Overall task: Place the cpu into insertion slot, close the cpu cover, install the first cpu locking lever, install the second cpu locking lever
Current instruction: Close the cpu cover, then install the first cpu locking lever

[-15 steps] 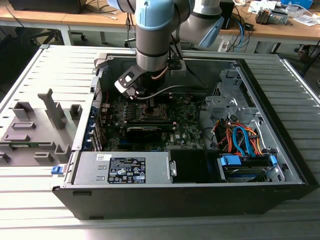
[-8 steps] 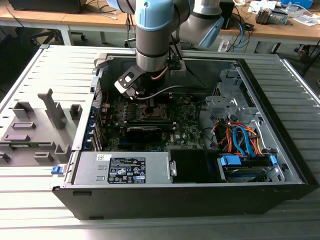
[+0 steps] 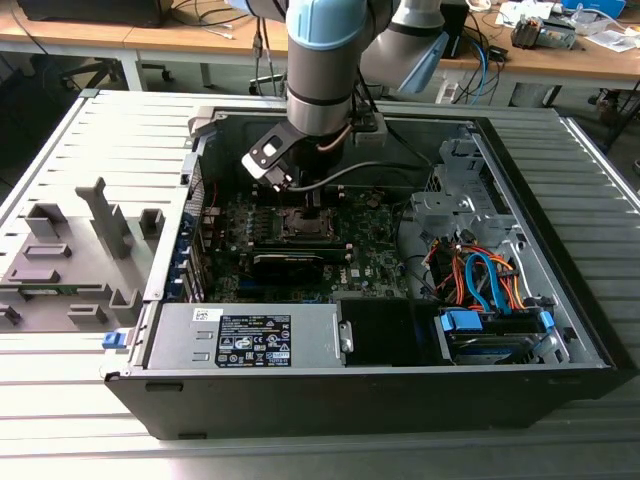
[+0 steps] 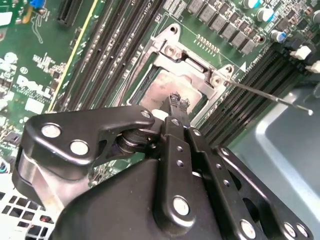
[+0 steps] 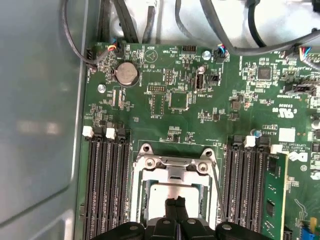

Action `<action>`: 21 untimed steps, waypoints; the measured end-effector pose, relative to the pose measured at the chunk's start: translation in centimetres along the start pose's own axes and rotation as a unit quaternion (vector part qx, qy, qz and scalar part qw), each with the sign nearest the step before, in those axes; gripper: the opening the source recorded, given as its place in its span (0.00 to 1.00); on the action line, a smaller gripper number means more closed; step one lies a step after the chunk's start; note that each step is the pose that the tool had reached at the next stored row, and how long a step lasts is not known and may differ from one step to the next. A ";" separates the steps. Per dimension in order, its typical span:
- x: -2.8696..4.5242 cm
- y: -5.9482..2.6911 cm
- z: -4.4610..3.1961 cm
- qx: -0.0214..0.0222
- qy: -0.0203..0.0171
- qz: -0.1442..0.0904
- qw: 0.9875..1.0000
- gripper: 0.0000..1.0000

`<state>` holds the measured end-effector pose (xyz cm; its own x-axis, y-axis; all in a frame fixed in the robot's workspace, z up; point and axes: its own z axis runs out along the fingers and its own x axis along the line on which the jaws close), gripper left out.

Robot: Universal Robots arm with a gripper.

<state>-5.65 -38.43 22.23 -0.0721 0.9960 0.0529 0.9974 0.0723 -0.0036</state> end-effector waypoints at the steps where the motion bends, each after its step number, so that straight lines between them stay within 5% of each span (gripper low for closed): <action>1: 0.01 0.04 -0.21 0.000 0.000 0.000 1.000 0.11; 13: 0.15 0.20 -3.09 0.001 0.001 0.000 1.000 0.11; 21: 0.17 0.20 -3.46 0.002 0.001 0.000 1.000 0.11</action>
<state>-5.44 -38.44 25.69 -0.0718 0.9959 0.0559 0.9974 0.0723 -0.0066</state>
